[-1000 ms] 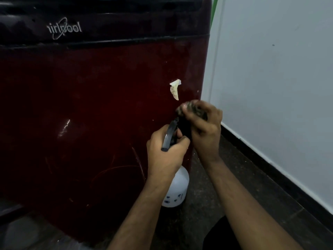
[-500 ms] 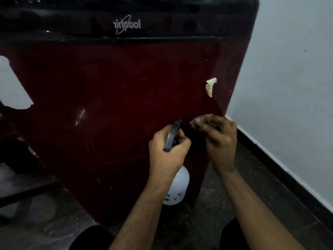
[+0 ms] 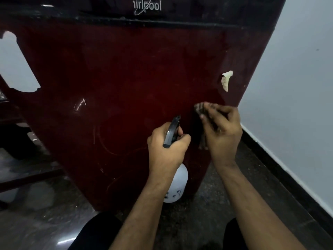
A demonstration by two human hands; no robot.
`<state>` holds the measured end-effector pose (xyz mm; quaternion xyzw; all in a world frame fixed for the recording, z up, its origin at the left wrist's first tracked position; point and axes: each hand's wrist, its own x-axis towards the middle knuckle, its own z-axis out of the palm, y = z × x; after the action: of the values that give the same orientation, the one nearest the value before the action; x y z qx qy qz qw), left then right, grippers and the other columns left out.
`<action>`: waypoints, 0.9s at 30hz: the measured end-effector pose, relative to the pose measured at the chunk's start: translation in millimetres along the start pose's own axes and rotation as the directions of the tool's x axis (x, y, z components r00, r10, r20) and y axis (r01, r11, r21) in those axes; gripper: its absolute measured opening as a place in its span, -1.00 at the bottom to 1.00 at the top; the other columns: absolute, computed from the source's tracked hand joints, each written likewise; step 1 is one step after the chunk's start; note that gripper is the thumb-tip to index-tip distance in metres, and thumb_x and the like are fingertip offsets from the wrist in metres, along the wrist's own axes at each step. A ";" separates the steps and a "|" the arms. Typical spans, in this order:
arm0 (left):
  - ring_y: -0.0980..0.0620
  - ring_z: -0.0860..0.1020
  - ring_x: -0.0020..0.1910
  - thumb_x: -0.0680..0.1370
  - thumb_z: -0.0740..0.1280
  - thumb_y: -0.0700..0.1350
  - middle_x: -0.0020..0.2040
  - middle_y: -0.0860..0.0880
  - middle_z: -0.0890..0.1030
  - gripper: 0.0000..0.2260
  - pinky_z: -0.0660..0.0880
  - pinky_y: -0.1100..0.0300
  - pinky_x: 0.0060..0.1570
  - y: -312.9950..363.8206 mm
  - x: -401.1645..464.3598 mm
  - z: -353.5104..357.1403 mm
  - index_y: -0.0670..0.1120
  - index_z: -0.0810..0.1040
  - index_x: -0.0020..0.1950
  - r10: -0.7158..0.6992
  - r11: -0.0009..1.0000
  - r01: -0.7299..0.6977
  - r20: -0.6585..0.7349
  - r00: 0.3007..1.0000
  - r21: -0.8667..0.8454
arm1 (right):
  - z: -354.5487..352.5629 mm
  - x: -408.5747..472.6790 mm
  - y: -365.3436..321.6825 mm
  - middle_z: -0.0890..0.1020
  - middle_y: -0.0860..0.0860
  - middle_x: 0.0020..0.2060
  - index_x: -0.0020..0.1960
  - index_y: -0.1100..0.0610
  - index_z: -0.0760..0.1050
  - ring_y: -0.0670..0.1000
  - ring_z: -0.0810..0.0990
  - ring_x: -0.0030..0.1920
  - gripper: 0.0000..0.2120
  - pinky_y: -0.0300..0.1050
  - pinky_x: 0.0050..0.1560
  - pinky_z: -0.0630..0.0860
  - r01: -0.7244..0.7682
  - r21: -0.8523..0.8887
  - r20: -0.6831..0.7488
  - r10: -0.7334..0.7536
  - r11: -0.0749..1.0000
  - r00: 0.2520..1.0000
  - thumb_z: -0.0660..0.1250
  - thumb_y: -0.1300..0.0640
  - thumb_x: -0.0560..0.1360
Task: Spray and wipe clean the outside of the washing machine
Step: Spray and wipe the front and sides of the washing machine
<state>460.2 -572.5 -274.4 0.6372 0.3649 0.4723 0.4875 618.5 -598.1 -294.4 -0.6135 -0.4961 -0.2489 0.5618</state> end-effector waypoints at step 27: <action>-0.14 0.63 -0.26 0.52 0.52 -0.20 -0.25 -0.15 0.66 -0.89 0.63 -0.18 -0.24 -18.0 -23.1 -67.3 -0.03 0.67 -0.15 -0.031 0.999 0.024 -0.197 0.980 -0.037 | 43.0 -5.0 -55.8 0.64 0.09 0.10 0.14 0.07 0.73 0.16 0.52 0.09 -0.85 -0.35 0.13 0.35 0.127 -0.117 -0.059 -0.134 0.985 0.989 0.42 0.16 0.61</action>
<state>389.1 -570.6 -292.2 0.5737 0.4121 0.5326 0.4662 556.2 -566.4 -284.6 -0.6019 -0.5014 -0.3330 0.5248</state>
